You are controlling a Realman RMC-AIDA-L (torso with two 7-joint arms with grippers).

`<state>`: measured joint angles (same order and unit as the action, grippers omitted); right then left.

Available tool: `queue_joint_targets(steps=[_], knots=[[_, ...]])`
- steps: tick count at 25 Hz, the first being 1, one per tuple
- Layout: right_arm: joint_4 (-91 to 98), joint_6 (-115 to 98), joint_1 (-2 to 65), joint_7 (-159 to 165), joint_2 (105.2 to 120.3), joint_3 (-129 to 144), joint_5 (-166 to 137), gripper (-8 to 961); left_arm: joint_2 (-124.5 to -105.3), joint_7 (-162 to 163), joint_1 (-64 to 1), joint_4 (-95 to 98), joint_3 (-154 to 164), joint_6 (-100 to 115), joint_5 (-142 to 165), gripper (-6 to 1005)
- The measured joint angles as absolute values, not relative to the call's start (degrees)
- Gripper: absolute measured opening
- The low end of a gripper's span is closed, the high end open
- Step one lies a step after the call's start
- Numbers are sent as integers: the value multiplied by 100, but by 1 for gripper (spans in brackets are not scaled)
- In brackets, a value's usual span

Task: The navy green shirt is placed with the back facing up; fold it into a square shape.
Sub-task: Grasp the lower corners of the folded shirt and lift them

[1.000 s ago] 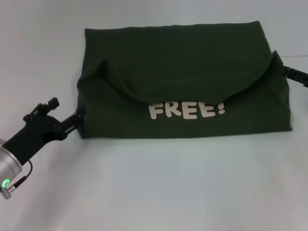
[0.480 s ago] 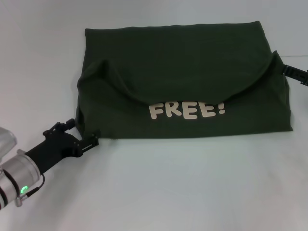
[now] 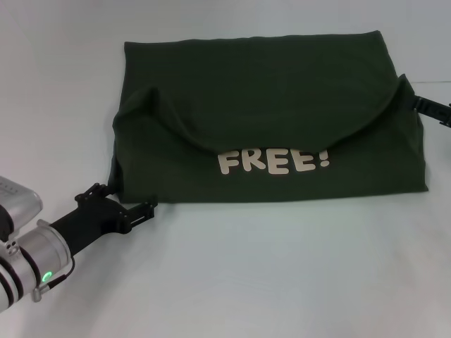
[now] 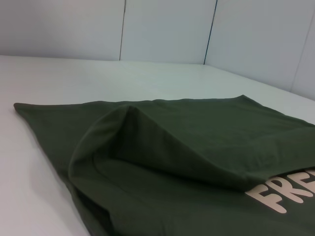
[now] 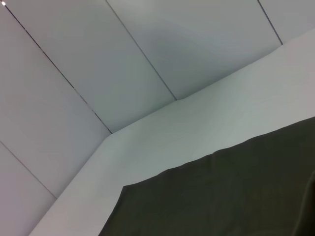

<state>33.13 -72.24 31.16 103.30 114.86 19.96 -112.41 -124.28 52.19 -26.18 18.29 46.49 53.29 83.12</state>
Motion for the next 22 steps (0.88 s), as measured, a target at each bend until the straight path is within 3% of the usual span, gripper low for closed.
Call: queue_joint_targets(steps=[14, 22], knots=[[3289, -7172, 3081, 10313, 11495, 1995, -11241, 715, -12419, 5216, -2716, 1808, 4755, 5317, 8372, 799], [3279, -7171, 3076, 10300, 11495, 1995, -11241, 716, -12418, 5227, -2751, 1887, 4739, 5215, 8326, 555]])
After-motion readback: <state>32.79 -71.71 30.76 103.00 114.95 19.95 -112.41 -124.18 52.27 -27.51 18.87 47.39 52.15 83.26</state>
